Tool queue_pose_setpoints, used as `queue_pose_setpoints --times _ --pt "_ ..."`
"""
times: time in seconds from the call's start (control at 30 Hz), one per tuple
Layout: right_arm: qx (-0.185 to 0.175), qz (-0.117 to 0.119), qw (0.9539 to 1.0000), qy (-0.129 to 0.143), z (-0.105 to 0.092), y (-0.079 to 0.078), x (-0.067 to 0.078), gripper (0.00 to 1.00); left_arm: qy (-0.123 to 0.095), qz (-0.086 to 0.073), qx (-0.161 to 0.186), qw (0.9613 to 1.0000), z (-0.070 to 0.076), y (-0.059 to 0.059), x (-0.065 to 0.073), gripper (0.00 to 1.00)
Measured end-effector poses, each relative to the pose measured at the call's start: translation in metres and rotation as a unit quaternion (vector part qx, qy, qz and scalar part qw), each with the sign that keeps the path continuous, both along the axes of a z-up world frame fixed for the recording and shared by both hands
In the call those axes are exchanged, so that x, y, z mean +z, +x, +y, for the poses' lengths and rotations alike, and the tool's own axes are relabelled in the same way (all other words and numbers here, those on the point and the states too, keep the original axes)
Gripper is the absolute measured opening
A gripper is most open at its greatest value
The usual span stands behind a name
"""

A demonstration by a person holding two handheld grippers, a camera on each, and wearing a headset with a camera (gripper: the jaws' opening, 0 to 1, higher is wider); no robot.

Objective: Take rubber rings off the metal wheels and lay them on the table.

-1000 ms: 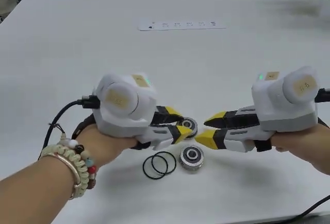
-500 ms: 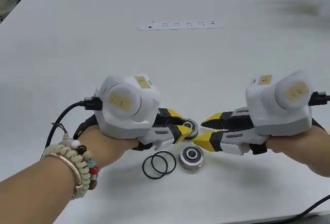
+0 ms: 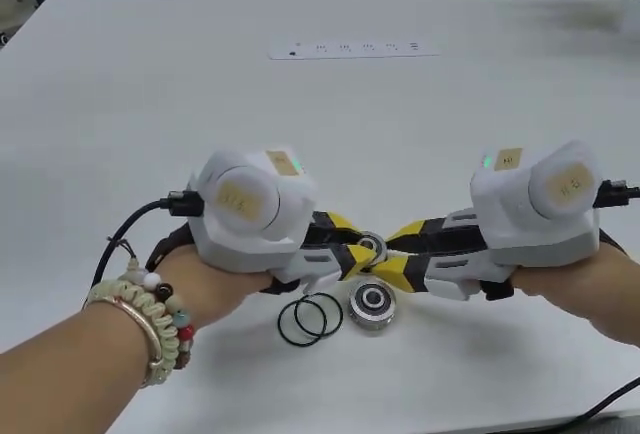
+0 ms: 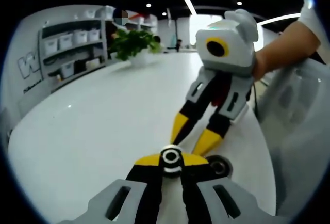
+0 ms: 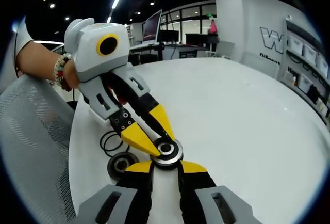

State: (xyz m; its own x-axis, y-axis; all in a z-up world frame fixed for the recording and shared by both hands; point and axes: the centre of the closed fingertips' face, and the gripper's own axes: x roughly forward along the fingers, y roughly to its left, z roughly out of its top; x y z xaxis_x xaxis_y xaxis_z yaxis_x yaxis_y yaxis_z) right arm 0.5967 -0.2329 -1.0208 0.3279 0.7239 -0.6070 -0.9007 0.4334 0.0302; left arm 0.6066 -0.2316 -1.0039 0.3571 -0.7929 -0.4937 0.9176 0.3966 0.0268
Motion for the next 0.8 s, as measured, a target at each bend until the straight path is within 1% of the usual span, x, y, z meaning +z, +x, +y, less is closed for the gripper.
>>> queue_pose_setpoints --times 0.07,0.1,0.13,0.27,0.37,0.4,0.43,0.47,0.57,0.67,0.7,0.73,0.77,0.8 --pt "0.002 0.003 1.0000 -0.004 -0.001 0.000 0.000 0.13 0.000 -0.001 0.001 1.0000 0.000 0.000 0.000 0.14" --pt "0.003 0.011 0.9999 -0.009 -0.003 -0.002 -0.002 0.11 0.001 -0.001 0.001 1.0000 0.000 0.000 0.000 0.14" --pt "-0.002 0.015 0.9999 -0.006 -0.003 -0.002 -0.003 0.09 0.001 -0.002 0.001 1.0000 0.000 0.000 0.000 0.14" --pt "-0.002 0.017 0.9998 -0.008 -0.002 -0.002 -0.002 0.08 0.002 -0.002 0.003 1.0000 0.000 0.000 0.000 0.14" --pt "-0.002 0.022 0.9997 -0.008 -0.002 -0.004 -0.002 0.05 0.003 -0.003 0.003 1.0000 0.000 0.001 0.000 0.14" --pt "0.005 0.019 0.9997 -0.011 -0.003 -0.005 -0.003 0.03 0.003 -0.003 0.003 1.0000 0.000 0.001 0.000 0.14" --pt "0.012 0.010 0.9998 -0.016 -0.002 -0.005 -0.003 0.02 0.003 -0.003 0.003 1.0000 0.000 0.001 0.000 0.14" --pt "0.022 -0.004 0.9994 -0.027 -0.002 -0.005 -0.003 0.02 0.003 -0.003 0.003 1.0000 0.000 0.001 0.000 0.14" --pt "0.037 -0.023 0.9981 -0.043 -0.001 -0.006 -0.003 0.02 0.003 -0.004 0.003 1.0000 0.000 0.001 0.000 0.14" --pt "0.036 -0.023 0.9981 -0.044 -0.003 -0.005 -0.003 0.00 0.004 -0.005 0.003 1.0000 0.000 0.001 0.000 0.14" --pt "0.033 -0.031 0.9978 -0.049 -0.005 -0.002 -0.003 0.00 0.004 -0.005 0.003 1.0000 0.000 0.001 0.000 0.14" --pt "0.026 -0.035 0.9972 -0.060 -0.009 0.001 -0.004 0.00 0.003 -0.004 0.002 1.0000 0.000 0.000 0.000 0.14" --pt "0.015 -0.025 0.9980 -0.056 -0.011 0.002 -0.004 0.00 0.003 -0.005 0.001 1.0000 0.000 0.000 0.000 0.14" --pt "-0.003 0.006 0.9995 -0.030 -0.010 -0.001 -0.003 0.00 0.003 -0.005 0.001 1.0000 0.000 0.000 0.000 0.14"
